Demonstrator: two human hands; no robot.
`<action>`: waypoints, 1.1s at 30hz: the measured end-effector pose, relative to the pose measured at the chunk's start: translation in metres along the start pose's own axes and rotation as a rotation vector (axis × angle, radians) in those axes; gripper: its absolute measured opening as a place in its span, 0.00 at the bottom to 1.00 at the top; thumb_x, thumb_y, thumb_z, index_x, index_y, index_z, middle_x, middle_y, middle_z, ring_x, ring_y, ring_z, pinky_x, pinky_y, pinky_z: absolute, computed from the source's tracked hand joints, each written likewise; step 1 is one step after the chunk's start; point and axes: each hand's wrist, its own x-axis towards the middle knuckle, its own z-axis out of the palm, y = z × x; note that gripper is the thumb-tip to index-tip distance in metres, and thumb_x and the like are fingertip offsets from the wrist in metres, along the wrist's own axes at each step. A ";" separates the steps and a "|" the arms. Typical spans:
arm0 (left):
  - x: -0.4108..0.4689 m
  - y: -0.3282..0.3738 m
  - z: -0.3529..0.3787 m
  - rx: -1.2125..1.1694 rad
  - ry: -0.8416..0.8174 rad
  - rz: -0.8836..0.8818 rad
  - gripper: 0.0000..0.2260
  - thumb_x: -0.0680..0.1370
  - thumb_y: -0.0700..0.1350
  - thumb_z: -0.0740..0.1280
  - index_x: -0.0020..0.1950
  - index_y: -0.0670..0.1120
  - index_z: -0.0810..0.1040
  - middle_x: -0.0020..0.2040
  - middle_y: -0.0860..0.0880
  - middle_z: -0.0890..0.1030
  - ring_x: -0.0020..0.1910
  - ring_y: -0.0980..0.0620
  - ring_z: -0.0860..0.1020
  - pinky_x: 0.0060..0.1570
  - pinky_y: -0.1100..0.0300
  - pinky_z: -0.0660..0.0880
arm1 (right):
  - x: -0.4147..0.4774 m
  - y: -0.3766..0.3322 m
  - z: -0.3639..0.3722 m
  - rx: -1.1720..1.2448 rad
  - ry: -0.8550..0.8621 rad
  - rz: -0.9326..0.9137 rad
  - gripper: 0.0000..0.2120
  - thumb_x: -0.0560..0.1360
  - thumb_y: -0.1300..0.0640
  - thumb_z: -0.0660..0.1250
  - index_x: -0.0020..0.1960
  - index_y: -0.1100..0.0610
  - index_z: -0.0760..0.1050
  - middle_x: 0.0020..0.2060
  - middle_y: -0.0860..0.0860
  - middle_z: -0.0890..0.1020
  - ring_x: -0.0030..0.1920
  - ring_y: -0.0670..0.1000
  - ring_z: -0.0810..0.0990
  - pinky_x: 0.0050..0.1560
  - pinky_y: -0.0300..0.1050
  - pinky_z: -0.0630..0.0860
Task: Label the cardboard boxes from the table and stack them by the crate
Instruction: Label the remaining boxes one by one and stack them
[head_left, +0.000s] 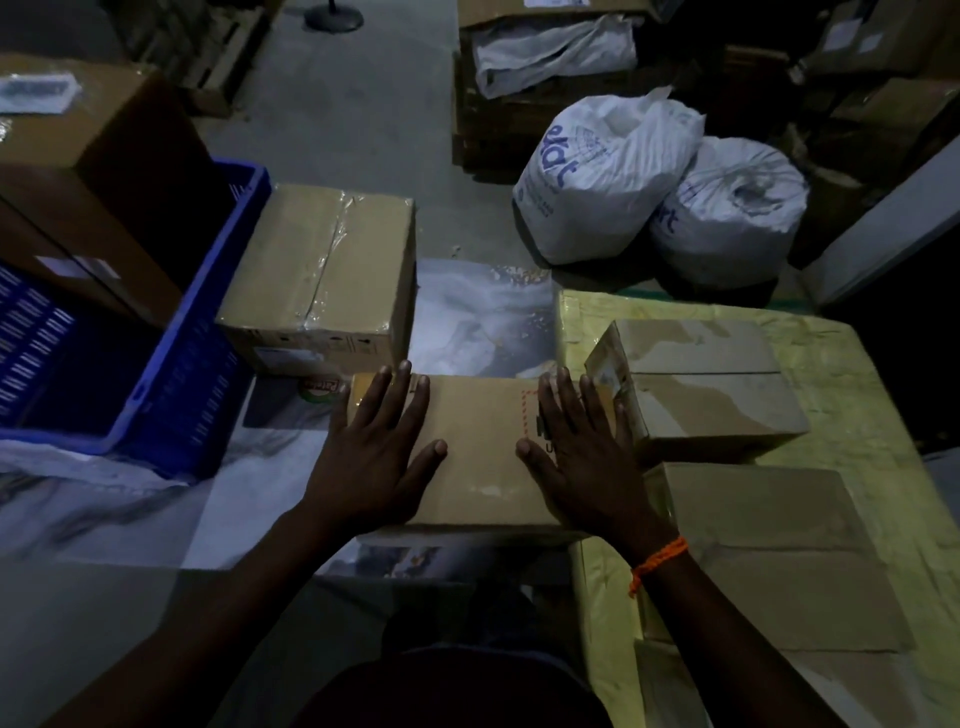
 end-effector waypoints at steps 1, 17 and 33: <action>0.000 -0.001 0.000 -0.023 0.017 -0.007 0.36 0.82 0.68 0.44 0.84 0.48 0.49 0.84 0.46 0.43 0.82 0.47 0.40 0.79 0.37 0.48 | -0.001 -0.001 -0.001 0.054 0.028 0.026 0.41 0.79 0.26 0.43 0.84 0.45 0.38 0.84 0.48 0.38 0.83 0.51 0.35 0.79 0.61 0.41; -0.022 -0.004 -0.012 -1.198 0.177 -0.535 0.19 0.80 0.63 0.65 0.65 0.54 0.79 0.56 0.54 0.83 0.55 0.56 0.80 0.46 0.61 0.76 | -0.022 -0.002 -0.027 1.168 0.197 0.498 0.14 0.81 0.46 0.67 0.60 0.54 0.78 0.48 0.50 0.87 0.44 0.45 0.87 0.37 0.37 0.81; -0.101 -0.017 0.006 -1.230 0.249 -0.475 0.34 0.76 0.63 0.71 0.78 0.54 0.65 0.69 0.57 0.73 0.64 0.56 0.75 0.58 0.62 0.73 | -0.086 -0.026 0.019 1.237 0.420 0.542 0.19 0.84 0.59 0.64 0.74 0.55 0.70 0.53 0.41 0.77 0.50 0.35 0.78 0.40 0.26 0.74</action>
